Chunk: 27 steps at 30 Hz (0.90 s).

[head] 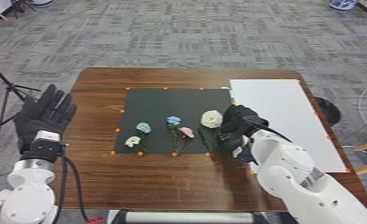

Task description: Arrange flowers

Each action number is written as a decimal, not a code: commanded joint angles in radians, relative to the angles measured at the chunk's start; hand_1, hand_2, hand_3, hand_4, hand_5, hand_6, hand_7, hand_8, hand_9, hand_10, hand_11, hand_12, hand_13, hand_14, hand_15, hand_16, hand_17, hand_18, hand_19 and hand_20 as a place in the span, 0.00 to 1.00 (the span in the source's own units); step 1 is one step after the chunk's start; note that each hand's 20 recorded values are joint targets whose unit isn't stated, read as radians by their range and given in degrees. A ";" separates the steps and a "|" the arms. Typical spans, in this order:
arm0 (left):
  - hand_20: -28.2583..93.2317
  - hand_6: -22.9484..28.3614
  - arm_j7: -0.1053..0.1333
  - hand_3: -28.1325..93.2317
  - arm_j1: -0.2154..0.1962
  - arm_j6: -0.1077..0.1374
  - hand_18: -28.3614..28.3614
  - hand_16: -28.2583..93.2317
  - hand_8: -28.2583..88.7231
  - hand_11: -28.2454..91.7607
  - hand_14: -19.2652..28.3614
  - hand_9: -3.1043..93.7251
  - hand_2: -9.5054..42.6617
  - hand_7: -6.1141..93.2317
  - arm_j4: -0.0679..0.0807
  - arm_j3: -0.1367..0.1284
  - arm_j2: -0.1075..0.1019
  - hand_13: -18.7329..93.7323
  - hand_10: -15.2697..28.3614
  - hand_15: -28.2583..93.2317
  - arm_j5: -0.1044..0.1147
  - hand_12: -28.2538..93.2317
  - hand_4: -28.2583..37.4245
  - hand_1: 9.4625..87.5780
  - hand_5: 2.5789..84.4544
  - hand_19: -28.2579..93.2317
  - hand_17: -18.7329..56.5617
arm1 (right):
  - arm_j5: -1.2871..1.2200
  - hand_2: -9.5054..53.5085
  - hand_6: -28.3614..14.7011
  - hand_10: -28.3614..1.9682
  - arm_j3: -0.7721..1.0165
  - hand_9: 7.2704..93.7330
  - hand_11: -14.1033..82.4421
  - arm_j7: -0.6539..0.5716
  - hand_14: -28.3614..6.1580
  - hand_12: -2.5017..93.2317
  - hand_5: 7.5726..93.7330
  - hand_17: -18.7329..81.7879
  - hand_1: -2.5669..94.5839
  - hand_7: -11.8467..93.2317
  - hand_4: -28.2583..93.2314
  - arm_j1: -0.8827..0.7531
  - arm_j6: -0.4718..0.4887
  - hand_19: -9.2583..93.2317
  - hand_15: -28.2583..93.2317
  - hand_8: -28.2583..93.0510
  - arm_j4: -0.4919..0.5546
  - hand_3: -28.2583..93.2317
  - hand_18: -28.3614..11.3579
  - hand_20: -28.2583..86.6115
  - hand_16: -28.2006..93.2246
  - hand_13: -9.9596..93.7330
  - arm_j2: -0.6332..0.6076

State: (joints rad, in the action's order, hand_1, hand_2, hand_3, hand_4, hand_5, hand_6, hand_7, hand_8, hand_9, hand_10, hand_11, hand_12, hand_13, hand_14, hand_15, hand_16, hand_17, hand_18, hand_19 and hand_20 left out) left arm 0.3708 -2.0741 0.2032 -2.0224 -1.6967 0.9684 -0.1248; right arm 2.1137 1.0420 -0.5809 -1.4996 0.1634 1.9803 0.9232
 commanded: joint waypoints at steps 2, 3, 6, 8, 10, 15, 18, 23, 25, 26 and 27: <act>0.32 0.57 0.006 0.82 -0.008 0.008 0.69 0.20 0.16 0.39 0.67 0.35 0.48 0.18 -0.001 0.001 0.006 0.36 0.65 0.43 0.004 0.31 0.00 0.22 0.47 0.43 0.17 | 0.004 0.00 0.61 0.56 0.006 0.75 0.41 0.003 0.53 0.46 0.65 0.54 0.53 0.32 0.00 0.010 -0.016 0.90 0.84 0.13 0.015 0.84 0.10 0.58 0.54 0.75 0.001; 0.32 0.57 0.008 0.82 -0.010 0.008 0.69 0.20 0.16 0.39 0.67 0.35 0.48 0.18 -0.001 0.001 0.006 0.36 0.65 0.43 0.004 0.31 0.00 0.22 0.47 0.43 0.17 | 0.006 0.00 0.61 0.56 0.006 0.75 0.41 0.003 0.53 0.46 0.65 0.54 0.52 0.31 0.00 0.010 -0.016 0.90 0.84 0.13 0.016 0.84 0.10 0.58 0.54 0.75 0.001; 0.32 0.57 0.002 0.82 -0.009 0.007 0.69 0.20 0.16 0.39 0.67 0.35 0.48 0.18 0.000 0.000 0.007 0.36 0.65 0.43 0.001 0.31 0.00 0.22 0.47 0.43 0.18 | 0.006 0.00 0.61 0.56 0.012 0.76 0.41 0.002 0.53 0.47 0.64 0.54 0.52 0.30 0.00 0.007 -0.027 0.90 0.84 0.13 0.021 0.84 0.10 0.58 0.54 0.75 0.000; 0.32 0.57 -0.002 0.82 -0.006 0.007 0.69 0.20 0.16 0.39 0.67 0.35 0.48 0.18 0.003 0.001 0.006 0.36 0.65 0.42 0.001 0.31 0.00 0.22 0.47 0.43 0.18 | 0.011 0.00 0.61 0.57 0.010 0.76 0.42 0.002 0.54 0.47 0.64 0.54 0.52 0.30 0.00 0.000 -0.085 0.90 0.84 0.13 0.021 0.84 0.10 0.58 0.54 0.75 -0.009; 0.32 0.57 -0.001 0.82 -0.007 0.008 0.69 0.20 0.16 0.39 0.67 0.35 0.48 0.18 0.002 0.001 0.005 0.36 0.65 0.42 0.000 0.31 0.00 0.22 0.47 0.43 0.18 | 0.009 0.00 0.61 0.58 0.021 0.78 0.42 -0.010 0.54 0.48 0.65 0.55 0.53 0.30 0.00 -0.003 -0.080 0.90 0.84 0.13 0.028 0.83 0.09 0.58 0.53 0.76 -0.013; 0.32 0.57 -0.001 0.82 -0.012 0.005 0.69 0.20 0.16 0.39 0.67 0.35 0.48 0.18 0.001 0.000 0.003 0.36 0.65 0.43 -0.003 0.31 0.00 0.22 0.47 0.43 0.17 | 0.018 0.00 0.62 0.58 0.048 0.78 0.44 -0.026 0.54 0.52 0.68 0.55 0.53 0.35 0.00 -0.016 -0.104 0.90 0.84 0.18 0.045 0.83 0.09 0.58 0.53 0.77 -0.019; 0.32 0.57 -0.002 0.82 -0.014 -0.008 0.69 0.20 0.16 0.39 0.67 0.35 0.48 0.18 0.003 0.006 0.005 0.36 0.65 0.43 -0.002 0.31 0.00 0.22 0.47 0.43 0.17 | -0.010 0.00 0.61 0.54 0.068 0.76 0.49 -0.013 0.54 0.47 0.68 0.55 0.48 0.34 0.01 -0.025 -0.204 0.90 0.84 0.18 0.039 0.85 0.09 0.58 0.54 0.77 -0.016; 0.32 0.57 -0.004 0.82 -0.012 0.002 0.69 0.20 0.16 0.39 0.67 0.35 0.48 0.18 -0.001 0.011 -0.010 0.36 0.65 0.42 -0.015 0.30 0.00 0.20 0.47 0.43 0.17 | -0.275 0.14 0.56 0.39 0.146 0.68 0.45 0.041 0.45 0.28 0.64 0.50 0.35 0.29 0.05 -0.038 -0.352 0.83 0.78 0.14 0.034 0.88 0.12 0.55 0.50 0.70 -0.009; 0.32 0.57 -0.019 0.82 -0.017 0.008 0.69 0.20 0.16 0.39 0.67 0.35 0.48 0.18 -0.007 0.004 -0.005 0.36 0.65 0.42 -0.055 0.30 0.00 0.20 0.47 0.42 0.17 | -0.398 0.19 0.54 0.33 0.202 0.61 0.40 0.057 0.39 0.25 0.58 0.45 0.33 0.28 0.05 -0.049 -0.338 0.77 0.74 0.14 0.031 0.89 0.13 0.51 0.44 0.61 0.001; 0.32 0.57 -0.019 0.82 -0.014 0.004 0.69 0.20 0.16 0.39 0.67 0.35 0.49 0.18 -0.006 0.004 -0.007 0.36 0.65 0.42 -0.060 0.30 0.00 0.20 0.47 0.42 0.17 | -0.450 0.20 0.53 0.31 0.223 0.58 0.39 0.066 0.36 0.23 0.55 0.43 0.32 0.27 0.05 -0.056 -0.358 0.76 0.72 0.14 0.031 0.89 0.14 0.48 0.41 0.57 0.004; 0.32 0.57 -0.018 0.82 -0.014 0.003 0.69 0.20 0.16 0.39 0.67 0.35 0.49 0.17 -0.006 0.003 -0.008 0.36 0.65 0.42 -0.059 0.30 0.00 0.20 0.47 0.42 0.17 | -0.504 0.21 0.52 0.30 0.237 0.56 0.38 0.086 0.34 0.22 0.53 0.41 0.31 0.27 0.05 -0.064 -0.396 0.74 0.71 0.14 0.029 0.89 0.15 0.46 0.39 0.54 0.004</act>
State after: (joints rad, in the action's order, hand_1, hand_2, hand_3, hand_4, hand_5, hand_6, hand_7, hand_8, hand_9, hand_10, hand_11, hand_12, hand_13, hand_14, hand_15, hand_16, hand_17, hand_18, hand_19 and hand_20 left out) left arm 0.3696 -2.0742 0.2026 -2.0206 -1.6916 0.9668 -0.1296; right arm 1.9226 1.1430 -0.5447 -1.5420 -0.2128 2.0168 0.9183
